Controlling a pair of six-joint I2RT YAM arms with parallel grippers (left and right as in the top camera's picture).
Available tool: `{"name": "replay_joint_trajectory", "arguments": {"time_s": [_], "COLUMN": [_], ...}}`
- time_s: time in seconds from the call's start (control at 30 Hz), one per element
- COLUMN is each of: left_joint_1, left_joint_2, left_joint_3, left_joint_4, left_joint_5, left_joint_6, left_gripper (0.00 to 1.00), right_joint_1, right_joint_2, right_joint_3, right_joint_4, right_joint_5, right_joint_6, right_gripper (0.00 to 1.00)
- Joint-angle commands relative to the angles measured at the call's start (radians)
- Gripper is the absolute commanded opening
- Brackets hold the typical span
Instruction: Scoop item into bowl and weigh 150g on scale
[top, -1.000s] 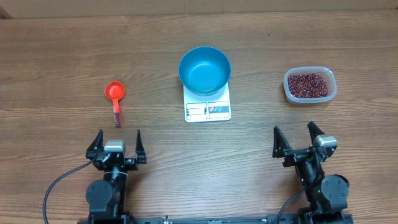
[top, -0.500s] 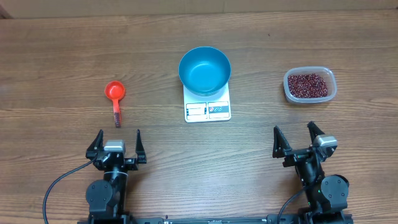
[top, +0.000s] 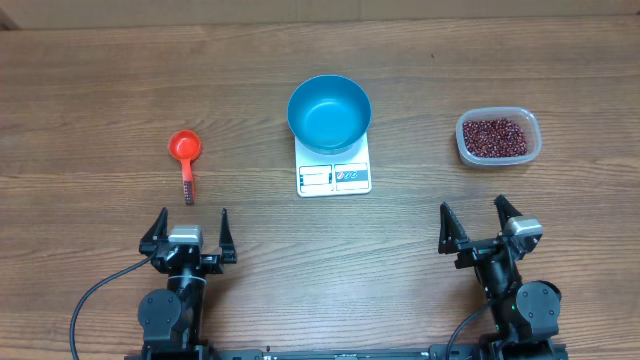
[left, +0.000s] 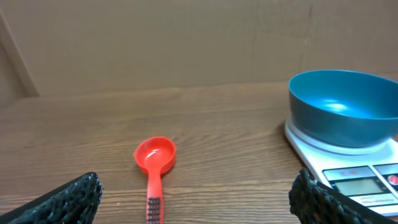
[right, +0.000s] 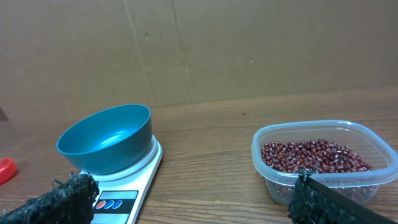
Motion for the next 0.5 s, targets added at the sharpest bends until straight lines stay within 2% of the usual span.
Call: {"name": "replay_joint_trajectory", "arguments": {"time_s": [0.0, 0.23, 0.47], "left_joint_1": [0.004, 0.004, 0.004], "left_joint_2": [-0.003, 0.075, 0.306], "left_joint_3": [0.03, 0.171, 0.391], "left_joint_4": [-0.016, -0.084, -0.208], "left_joint_5": [0.047, 0.094, 0.111], "left_joint_6": [-0.073, -0.08, -0.078], "left_gripper": [1.0, 1.0, 1.0], "right_joint_1": [0.005, 0.005, 0.005], "right_joint_2": [-0.009, -0.009, -0.009], "right_joint_3": [-0.011, -0.011, -0.011], "right_joint_4": [0.006, 0.006, 0.006], "right_joint_5": [0.002, 0.002, 0.002], "right_joint_6": [-0.003, -0.003, -0.003], "right_gripper": [1.0, 1.0, 1.0]}}
